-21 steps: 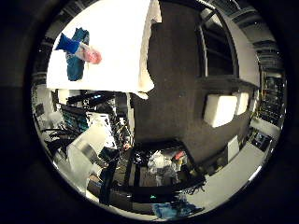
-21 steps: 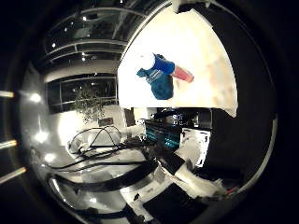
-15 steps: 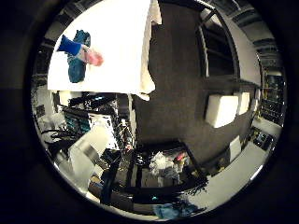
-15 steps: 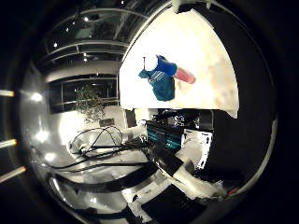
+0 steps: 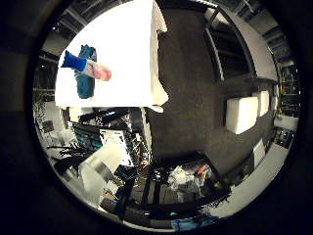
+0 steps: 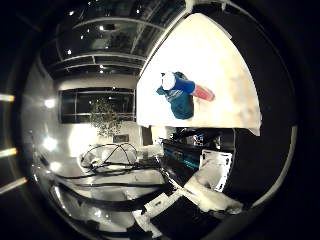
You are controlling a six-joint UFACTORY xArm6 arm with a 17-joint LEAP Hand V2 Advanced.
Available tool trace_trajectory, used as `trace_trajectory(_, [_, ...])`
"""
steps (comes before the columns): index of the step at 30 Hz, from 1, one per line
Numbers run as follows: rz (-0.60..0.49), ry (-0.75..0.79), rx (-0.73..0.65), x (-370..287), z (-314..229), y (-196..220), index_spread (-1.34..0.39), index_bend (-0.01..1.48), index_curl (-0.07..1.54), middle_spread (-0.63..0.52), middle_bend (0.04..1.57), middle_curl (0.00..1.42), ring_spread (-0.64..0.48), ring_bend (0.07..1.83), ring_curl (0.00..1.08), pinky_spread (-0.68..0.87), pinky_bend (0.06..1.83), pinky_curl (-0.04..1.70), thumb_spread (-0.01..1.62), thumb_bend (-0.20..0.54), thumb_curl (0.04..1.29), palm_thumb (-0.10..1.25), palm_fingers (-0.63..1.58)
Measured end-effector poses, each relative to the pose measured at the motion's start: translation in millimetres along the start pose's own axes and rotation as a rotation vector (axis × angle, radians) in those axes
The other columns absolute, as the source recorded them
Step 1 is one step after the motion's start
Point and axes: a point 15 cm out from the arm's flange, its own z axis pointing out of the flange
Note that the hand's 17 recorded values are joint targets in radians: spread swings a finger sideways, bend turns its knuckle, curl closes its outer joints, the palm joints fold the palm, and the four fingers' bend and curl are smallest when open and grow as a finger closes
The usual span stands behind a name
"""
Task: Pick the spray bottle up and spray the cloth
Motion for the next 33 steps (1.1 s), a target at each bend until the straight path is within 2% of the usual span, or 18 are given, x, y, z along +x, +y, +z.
trace_trajectory(4, [0.048,-0.09,0.022,-1,32,12,-0.33,0.16,0.29,0.05,0.21,0.33,0.2,0.19,0.23,0.36,0.23,0.33,0.97,-0.027,0.31,0.56,0.09])
trace_trajectory(9, [0.064,-0.076,0.061,14,41,12,-0.33,0.16,0.28,0.05,0.21,0.33,0.2,0.19,0.23,0.35,0.23,0.33,0.97,-0.028,0.31,0.56,0.11])
trace_trajectory(33, [0.222,-0.37,0.154,38,107,14,-0.28,0.15,0.26,0.1,0.22,0.33,0.2,0.23,0.27,0.34,0.28,0.33,0.99,-0.025,0.3,0.54,0.08])
